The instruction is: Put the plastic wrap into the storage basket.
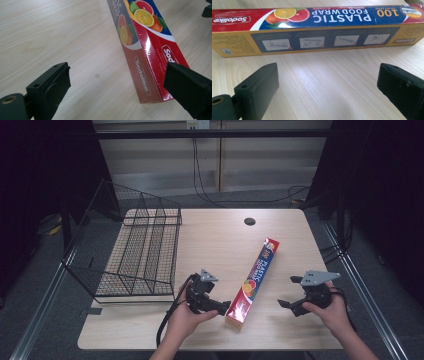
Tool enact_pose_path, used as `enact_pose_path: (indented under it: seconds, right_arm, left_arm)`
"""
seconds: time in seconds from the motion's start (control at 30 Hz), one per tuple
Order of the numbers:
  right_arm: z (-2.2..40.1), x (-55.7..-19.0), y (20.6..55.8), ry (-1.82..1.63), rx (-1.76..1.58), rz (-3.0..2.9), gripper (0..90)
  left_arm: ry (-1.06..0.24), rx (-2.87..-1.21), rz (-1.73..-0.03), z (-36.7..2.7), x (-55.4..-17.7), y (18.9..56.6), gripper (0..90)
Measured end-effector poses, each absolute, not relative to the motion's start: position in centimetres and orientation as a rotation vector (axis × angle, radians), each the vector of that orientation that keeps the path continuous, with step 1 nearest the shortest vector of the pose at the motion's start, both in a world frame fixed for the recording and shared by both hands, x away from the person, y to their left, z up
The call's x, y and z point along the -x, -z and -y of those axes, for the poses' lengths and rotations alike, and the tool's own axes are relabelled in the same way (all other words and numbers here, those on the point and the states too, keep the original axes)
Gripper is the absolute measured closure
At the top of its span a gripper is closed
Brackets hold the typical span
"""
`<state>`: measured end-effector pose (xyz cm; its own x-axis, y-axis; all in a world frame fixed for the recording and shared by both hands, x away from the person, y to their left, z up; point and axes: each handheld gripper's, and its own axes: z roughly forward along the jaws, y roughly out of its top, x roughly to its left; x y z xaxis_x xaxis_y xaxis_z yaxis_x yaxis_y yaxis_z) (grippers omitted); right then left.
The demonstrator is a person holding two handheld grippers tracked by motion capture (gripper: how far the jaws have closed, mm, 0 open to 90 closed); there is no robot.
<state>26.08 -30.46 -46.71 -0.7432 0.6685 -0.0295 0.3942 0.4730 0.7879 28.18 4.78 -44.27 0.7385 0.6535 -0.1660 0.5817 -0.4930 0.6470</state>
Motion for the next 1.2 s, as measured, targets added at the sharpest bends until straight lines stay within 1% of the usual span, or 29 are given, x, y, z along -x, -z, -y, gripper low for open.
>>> enact_pose_path:
  seconds: [0.43, 0.7, 0.73, 1.0, 1.2]
  right_arm:
    - [31.1, -25.9, 46.7, -1.154, -0.909, -2.376, 3.7]
    - [31.1, -25.9, 46.8, -1.155, -0.902, -2.379, 3.7]
    - [31.1, -25.9, 46.8, -1.159, -0.901, -2.38, 3.7]
    - [31.3, -25.8, 46.5, -1.17, -0.902, -2.365, 3.7]
    - [31.3, -25.8, 46.6, -1.165, -0.902, -2.372, 3.7]
  left_arm:
    - [-0.104, -2.233, -0.927, -3.6, -28.7, 43.8, 6.2]
    - [-0.087, -2.227, -0.934, -1.8, -29.7, 43.4, 6.0]
    - [-0.102, -2.226, -0.943, -1.6, -29.8, 43.3, 5.9]
    - [-0.099, -2.233, -0.952, 0.3, -31.2, 43.1, 5.8]
    - [-0.078, -2.227, -0.963, 1.6, -32.4, 43.1, 6.4]
